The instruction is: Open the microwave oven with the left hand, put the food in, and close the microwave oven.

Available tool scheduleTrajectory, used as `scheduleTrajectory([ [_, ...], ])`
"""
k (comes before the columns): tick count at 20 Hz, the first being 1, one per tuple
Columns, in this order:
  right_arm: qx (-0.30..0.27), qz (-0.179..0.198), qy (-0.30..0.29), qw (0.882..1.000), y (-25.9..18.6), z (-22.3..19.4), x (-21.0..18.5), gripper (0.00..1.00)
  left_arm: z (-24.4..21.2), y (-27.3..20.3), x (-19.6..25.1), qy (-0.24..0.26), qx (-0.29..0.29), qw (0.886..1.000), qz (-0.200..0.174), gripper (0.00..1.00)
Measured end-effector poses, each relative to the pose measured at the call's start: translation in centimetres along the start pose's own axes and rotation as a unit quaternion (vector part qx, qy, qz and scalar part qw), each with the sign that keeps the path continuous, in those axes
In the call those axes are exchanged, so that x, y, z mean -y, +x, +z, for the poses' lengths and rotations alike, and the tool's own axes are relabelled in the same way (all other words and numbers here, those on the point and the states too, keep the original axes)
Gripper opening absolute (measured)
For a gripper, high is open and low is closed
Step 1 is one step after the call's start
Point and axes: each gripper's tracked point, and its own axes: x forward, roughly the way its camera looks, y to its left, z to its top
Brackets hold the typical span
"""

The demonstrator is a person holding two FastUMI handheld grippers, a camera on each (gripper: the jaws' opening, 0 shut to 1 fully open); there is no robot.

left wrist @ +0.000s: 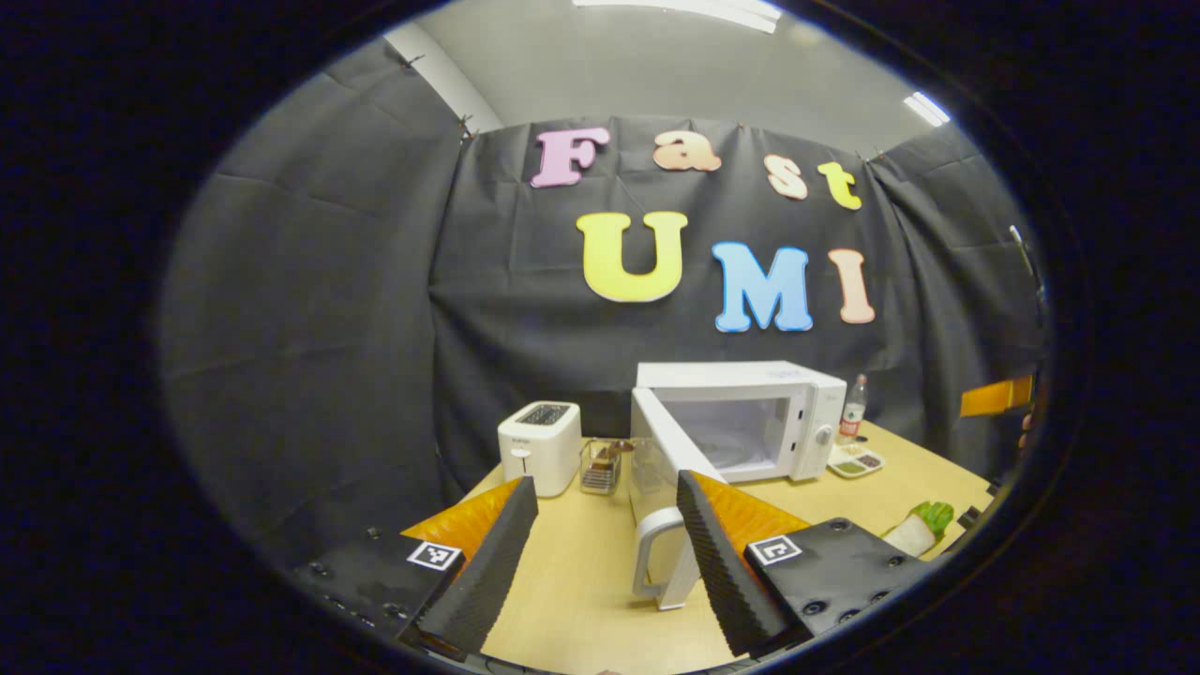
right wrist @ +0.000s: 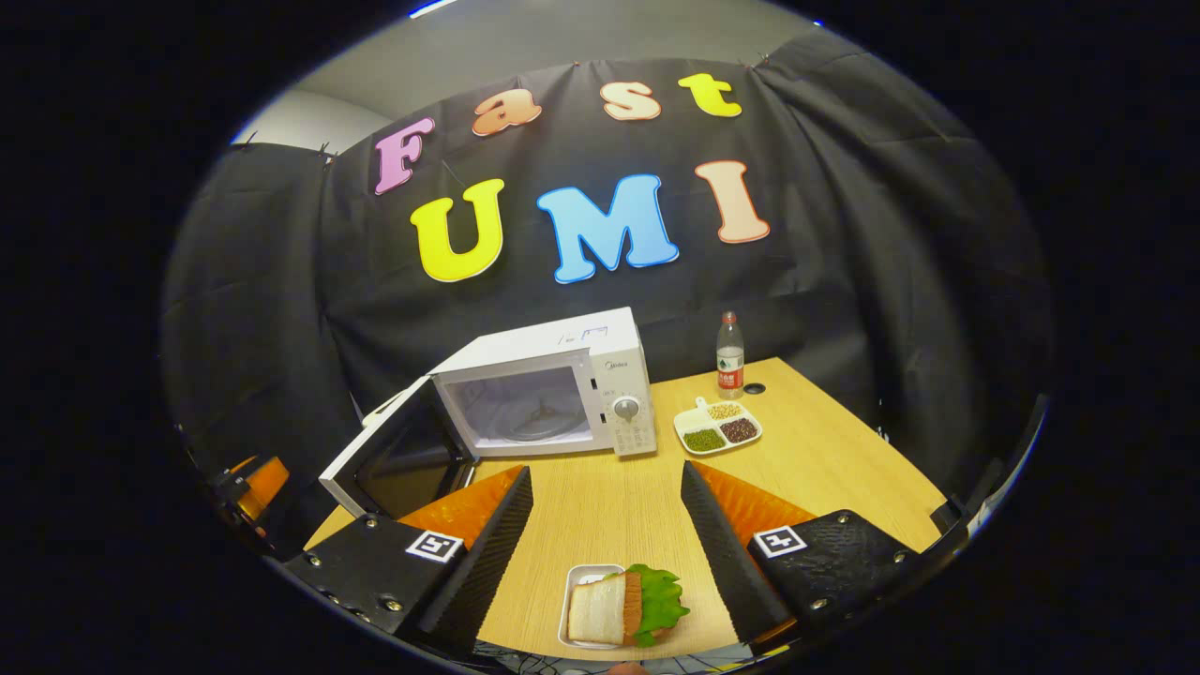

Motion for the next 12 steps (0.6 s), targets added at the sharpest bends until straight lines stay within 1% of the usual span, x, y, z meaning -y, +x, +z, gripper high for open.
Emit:
scheduleTrajectory([
  [1,-0.021,0.005,0.003,1.000,0.4,-1.0,0.3,0.97,1.6,-0.7,0.2,-0.003,0.016,1.000,0.005,0.95],
  [2,-0.039,0.011,0.006,0.999,0.7,-1.9,0.7,0.97,3.0,-1.2,0.4,-0.005,0.030,1.000,0.008,0.95],
  [3,-0.058,0.017,0.012,0.998,0.8,-2.9,0.8,0.97,4.3,-1.7,0.5,-0.005,0.043,0.999,0.013,0.92],
  [5,-0.088,0.033,0.026,0.995,1.2,-4.7,0.9,0.97,6.5,-2.7,0.9,-0.003,0.067,0.998,0.020,0.98],
  [6,-0.104,0.039,0.031,0.993,1.4,-5.6,1.1,0.98,7.4,-3.1,1.1,-0.001,0.079,0.997,0.025,0.97],
  [9,-0.140,0.043,0.034,0.989,2.0,-7.8,2.2,0.98,8.9,-4.2,1.9,0.011,0.096,0.995,0.033,0.98],
  [10,-0.152,0.044,0.035,0.987,2.0,-8.8,2.7,0.98,9.1,-4.7,2.1,0.013,0.098,0.994,0.037,0.95],
  [11,-0.166,0.048,0.038,0.984,2.1,-9.6,2.9,0.98,9.2,-5.0,2.3,0.014,0.099,0.994,0.040,0.98],
  [12,-0.181,0.053,0.041,0.981,2.4,-10.5,3.0,0.98,9.3,-5.3,2.4,0.015,0.100,0.994,0.046,0.95],
])
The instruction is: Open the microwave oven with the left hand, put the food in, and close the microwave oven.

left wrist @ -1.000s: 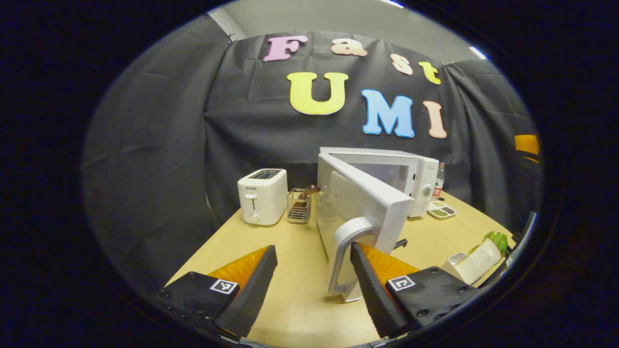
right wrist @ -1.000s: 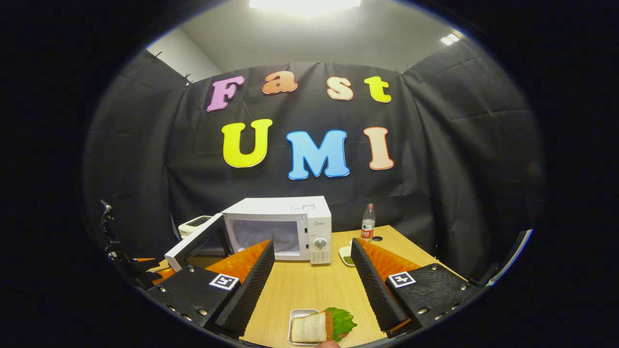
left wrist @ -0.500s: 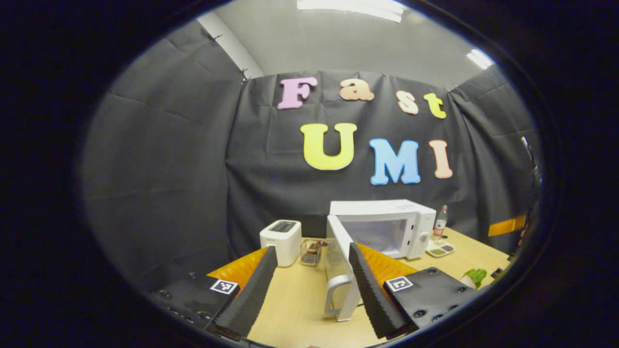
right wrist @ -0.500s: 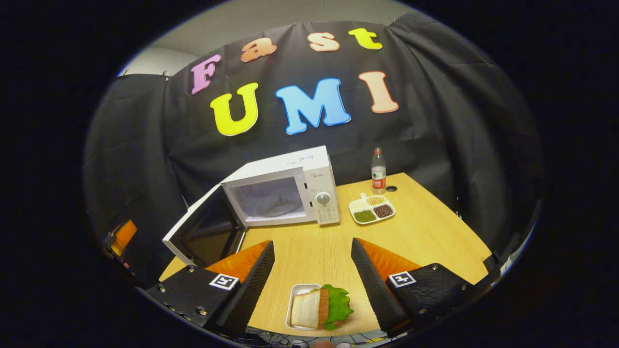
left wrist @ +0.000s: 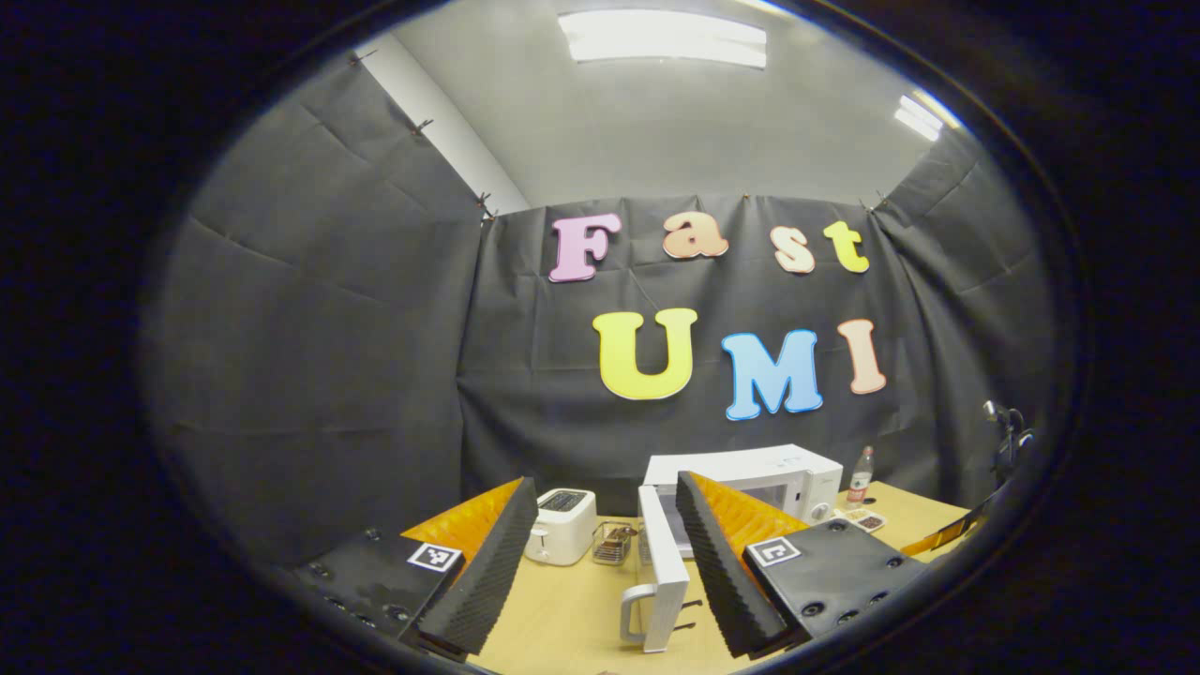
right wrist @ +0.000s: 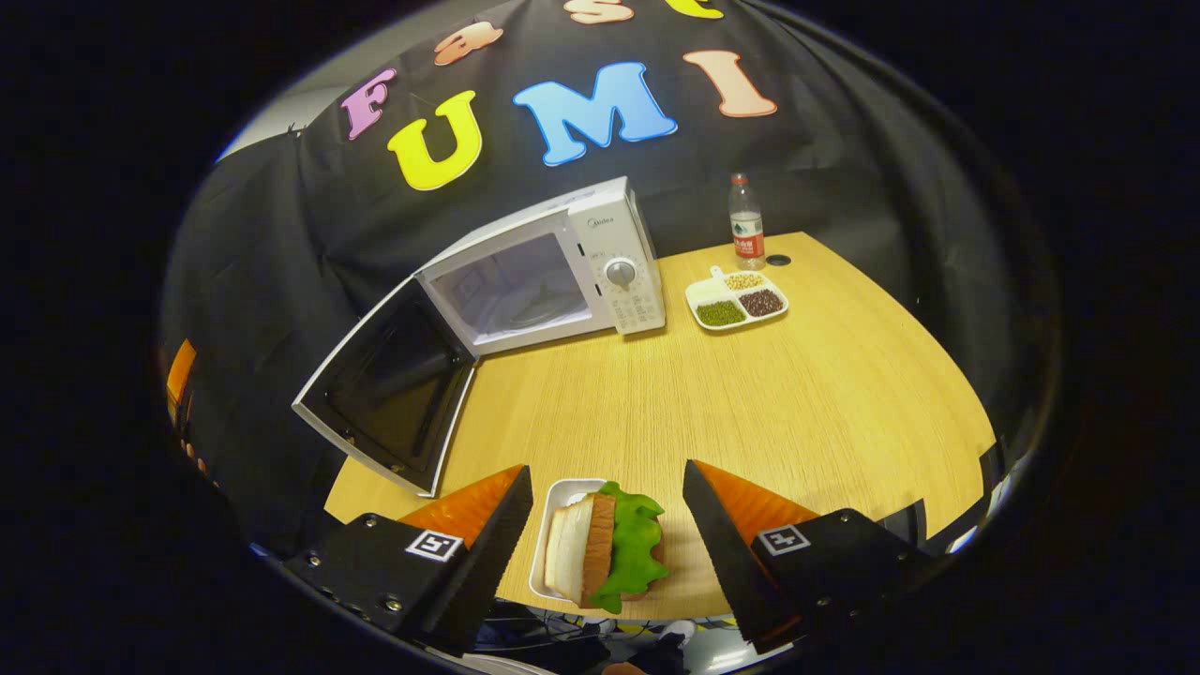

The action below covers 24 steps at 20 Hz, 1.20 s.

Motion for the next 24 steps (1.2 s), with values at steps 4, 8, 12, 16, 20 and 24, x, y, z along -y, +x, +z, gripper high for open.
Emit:
scheduleTrajectory([
  [4,-0.059,0.017,0.007,0.998,1.1,-3.0,0.8,0.98,0.0,-1.0,1.2,0.007,-0.004,1.000,0.011,0.98],
  [8,-0.103,0.048,0.017,0.993,2.3,-5.3,0.9,0.98,-0.3,-2.1,2.5,0.019,-0.008,1.000,0.022,0.98],
  [12,-0.146,0.085,0.070,0.983,2.5,-7.4,0.0,0.85,0.1,-3.1,3.5,0.029,-0.007,0.999,0.031,0.95],
  [16,-0.167,0.116,0.134,0.970,2.5,-7.7,-1.1,0.60,0.0,-4.0,3.4,0.030,-0.011,0.998,0.047,0.92],
  [20,-0.176,0.127,0.164,0.962,2.2,-7.8,-1.0,0.35,-0.2,-4.7,3.4,0.021,-0.010,0.998,0.054,0.96],
  [24,-0.157,0.145,0.150,0.965,1.4,-6.0,-2.1,0.35,-0.4,-3.7,3.4,0.023,-0.009,0.998,0.049,1.00],
])
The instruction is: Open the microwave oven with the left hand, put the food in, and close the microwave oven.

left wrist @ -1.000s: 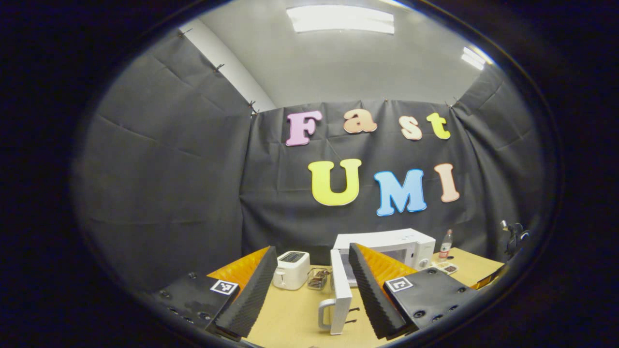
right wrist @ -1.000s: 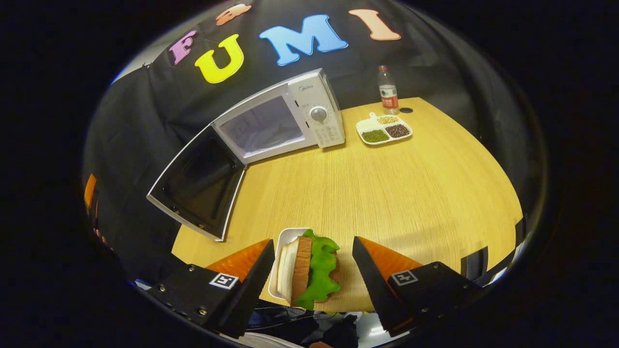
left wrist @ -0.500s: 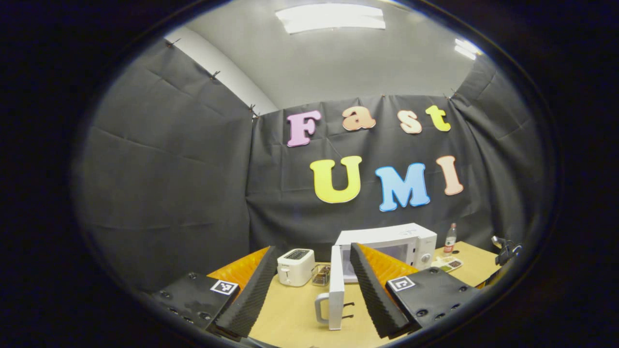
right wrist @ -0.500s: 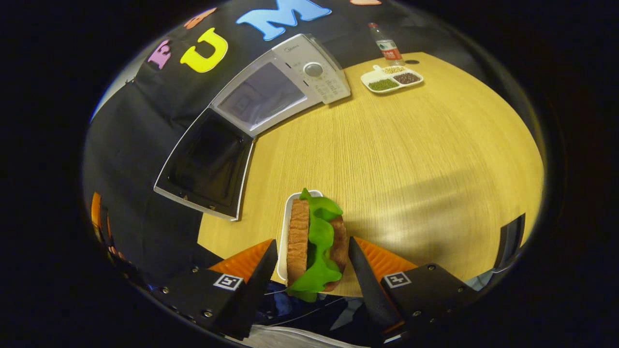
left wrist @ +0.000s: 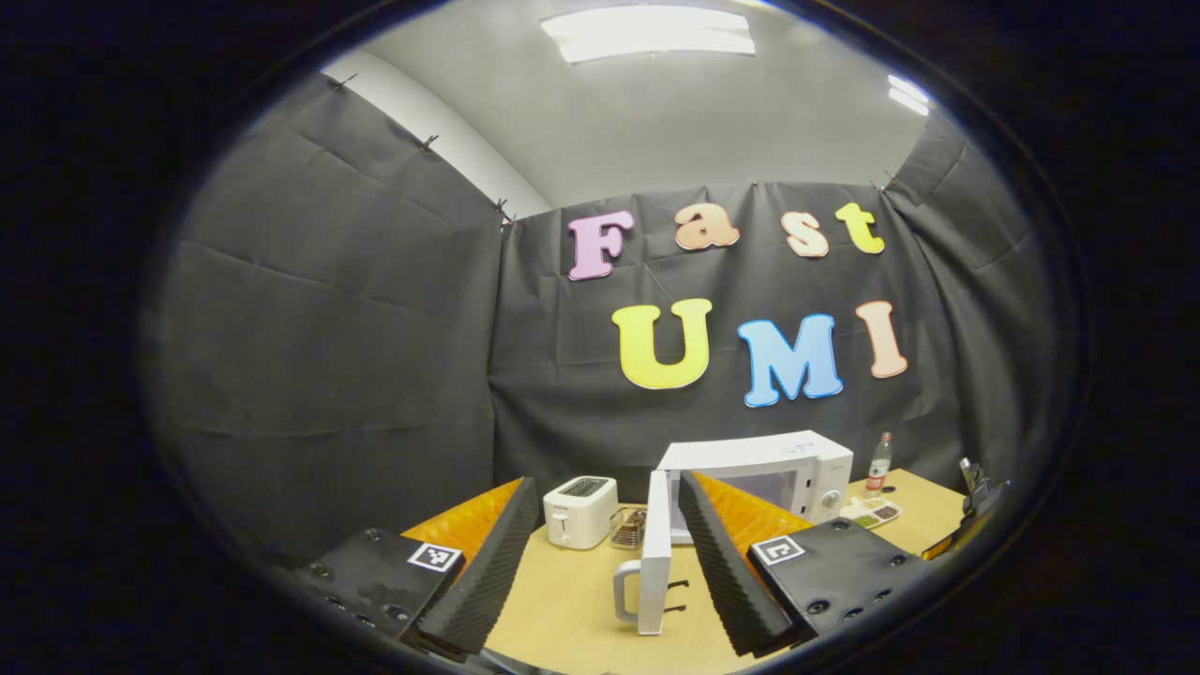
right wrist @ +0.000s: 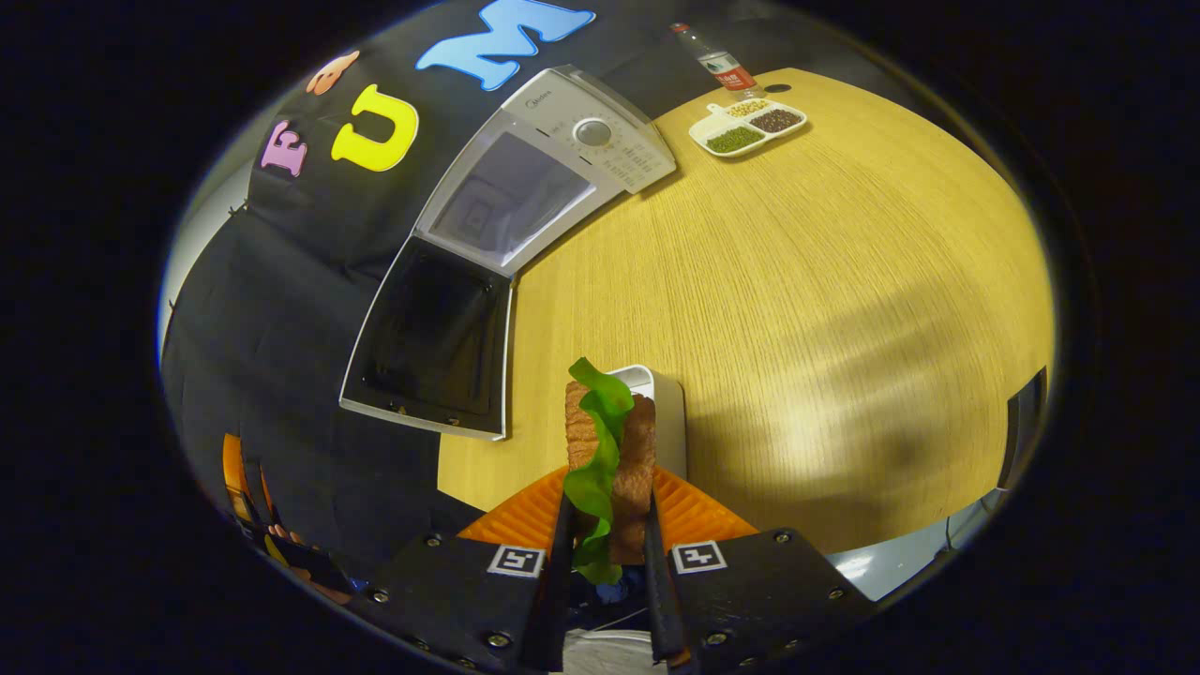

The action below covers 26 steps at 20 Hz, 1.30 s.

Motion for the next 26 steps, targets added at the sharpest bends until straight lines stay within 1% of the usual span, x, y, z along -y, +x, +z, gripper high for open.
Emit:
scheduleTrajectory([
  [1,0.007,0.009,0.003,1.000,-0.3,0.7,-0.8,0.35,0.2,0.4,0.2,-0.003,0.002,1.000,-0.003,0.92],
  [2,0.016,0.018,0.008,1.000,-0.7,1.3,-1.8,0.35,0.0,1.0,0.3,-0.007,0.004,1.000,-0.006,0.92],
  [3,0.026,0.026,0.010,0.999,-0.9,2.1,-2.6,0.35,-0.1,1.5,0.4,-0.010,0.004,1.000,-0.010,0.96],
  [4,0.037,0.030,0.009,0.999,-0.9,2.8,-3.5,0.35,-0.4,2.2,0.4,-0.013,0.003,1.000,-0.015,0.92],
  [5,0.047,0.033,0.006,0.998,-0.8,3.7,-4.3,0.35,-0.5,2.8,0.3,-0.014,0.003,1.000,-0.018,0.96],
  [8,0.067,0.037,-0.006,0.997,0.1,5.7,-6.4,0.35,-0.5,4.9,-0.1,-0.014,0.007,1.000,-0.026,1.00],
  [11,0.092,0.030,-0.018,0.995,1.9,7.9,-7.9,0.35,-0.5,7.1,-1.0,-0.018,0.011,0.999,-0.035,1.00],
  [12,0.101,0.030,-0.021,0.994,2.4,8.5,-8.6,0.35,-0.6,7.9,-1.5,-0.017,0.012,0.999,-0.036,0.96],
  [13,0.111,0.030,-0.022,0.993,3.0,9.1,-9.3,0.35,-0.5,8.7,-2.0,-0.017,0.015,0.999,-0.035,1.00],
  [14,0.119,0.030,-0.024,0.992,3.7,9.7,-9.9,0.35,-0.5,9.4,-2.6,-0.019,0.017,0.999,-0.034,1.00],
  [16,0.137,0.025,-0.026,0.990,5.3,10.8,-10.8,0.35,-0.9,10.5,-3.7,-0.022,0.017,0.999,-0.031,0.96],
  [19,0.166,0.026,-0.020,0.986,7.6,12.5,-12.4,0.35,-1.7,12.0,-5.5,-0.019,0.012,0.999,-0.027,0.96],
  [20,0.176,0.026,-0.016,0.984,8.4,13.0,-12.9,0.35,-1.9,12.5,-6.1,-0.017,0.010,0.999,-0.026,0.92],
  [21,0.186,0.026,-0.014,0.982,9.1,13.6,-13.2,0.35,-2.2,13.1,-6.7,-0.015,0.007,1.000,-0.025,0.96],
  [24,0.211,0.020,-0.008,0.977,11.1,15.2,-14.2,0.35,-3.1,14.1,-8.2,-0.014,-0.001,1.000,-0.021,0.96],
  [25,0.218,0.019,-0.005,0.976,11.9,15.8,-14.5,0.35,-3.3,14.5,-8.6,-0.015,-0.003,1.000,-0.021,1.00],
  [26,0.225,0.019,-0.001,0.974,12.6,16.2,-14.8,0.35,-3.8,14.7,-9.0,-0.015,-0.007,1.000,-0.020,0.96],
])
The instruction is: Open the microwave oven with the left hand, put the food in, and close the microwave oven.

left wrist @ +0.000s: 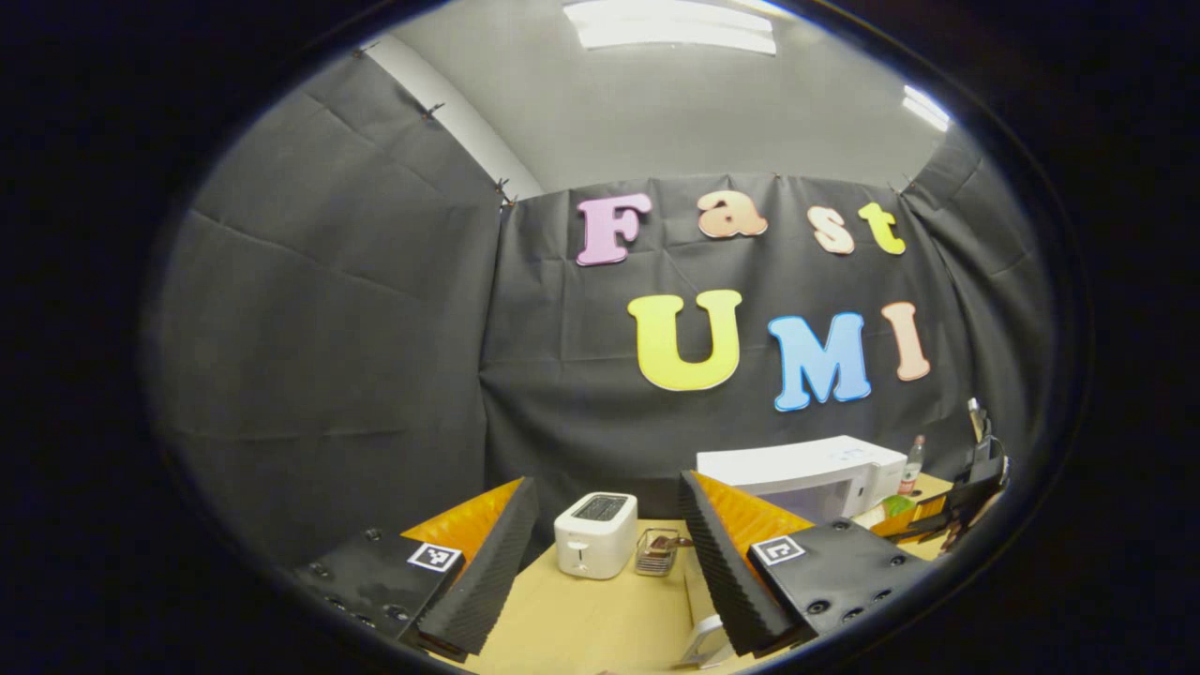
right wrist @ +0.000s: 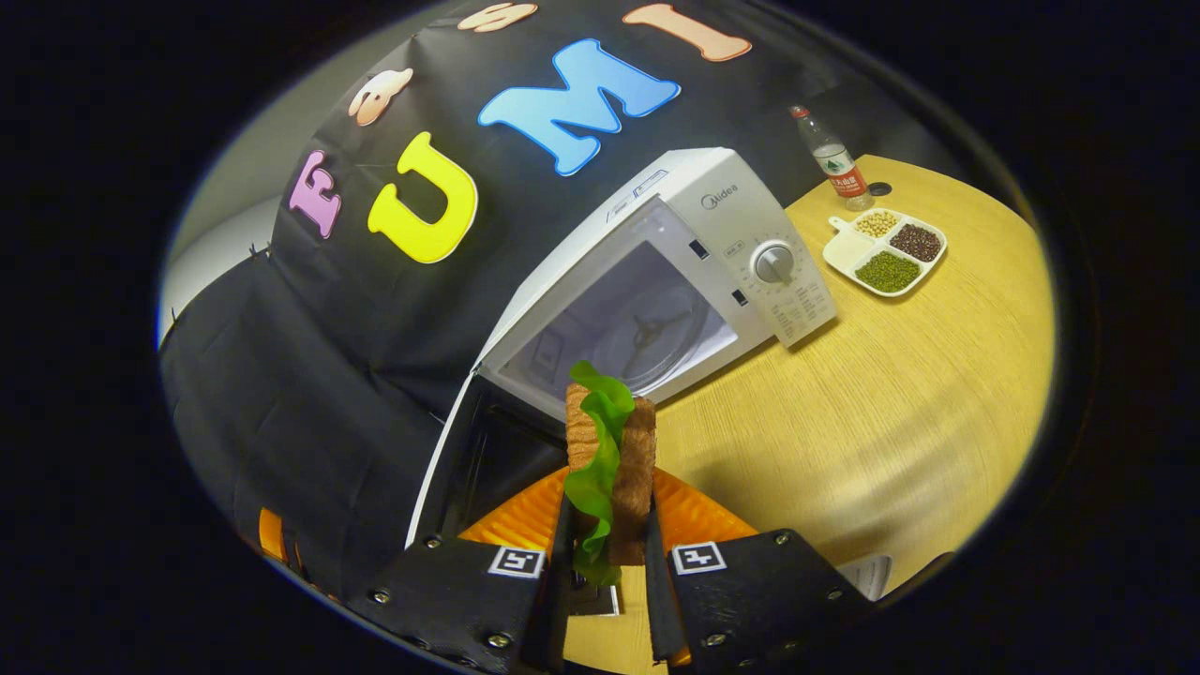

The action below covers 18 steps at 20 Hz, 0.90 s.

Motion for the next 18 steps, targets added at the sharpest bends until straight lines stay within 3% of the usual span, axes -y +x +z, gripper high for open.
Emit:
scheduleTrajectory([
  [1,0.006,-0.001,0.003,1.000,0.9,0.2,-0.2,0.35,-0.3,0.4,-0.4,0.000,-0.002,1.000,0.000,0.92],
  [2,0.013,-0.002,0.008,1.000,1.8,0.3,-0.4,0.35,-0.6,0.9,-0.8,0.001,-0.006,1.000,0.001,0.96],
  [4,0.026,0.000,0.014,1.000,3.6,0.7,-0.8,0.35,-1.5,1.7,-1.6,0.000,-0.015,1.000,0.003,0.96],
  [5,0.035,0.003,0.016,0.999,4.3,1.1,-1.0,0.35,-1.9,1.9,-1.8,-0.002,-0.021,1.000,0.003,0.92],
  [10,0.067,-0.005,0.033,0.997,8.5,2.5,-0.9,0.35,-2.7,3.6,-2.5,0.002,-0.034,0.999,0.000,1.00],
  [15,0.095,-0.018,0.019,0.995,12.2,4.2,-0.4,0.35,-2.6,4.6,-2.9,0.012,-0.038,0.999,0.003,1.00],
  [16,0.099,-0.018,0.017,0.995,13.0,4.5,-0.3,0.35,-2.9,4.7,-3.1,0.017,-0.041,0.999,0.005,0.92],
  [18,0.107,-0.017,0.026,0.994,14.5,5.1,-0.2,0.35,-3.3,4.7,-3.5,0.021,-0.047,0.999,0.010,0.92],
])
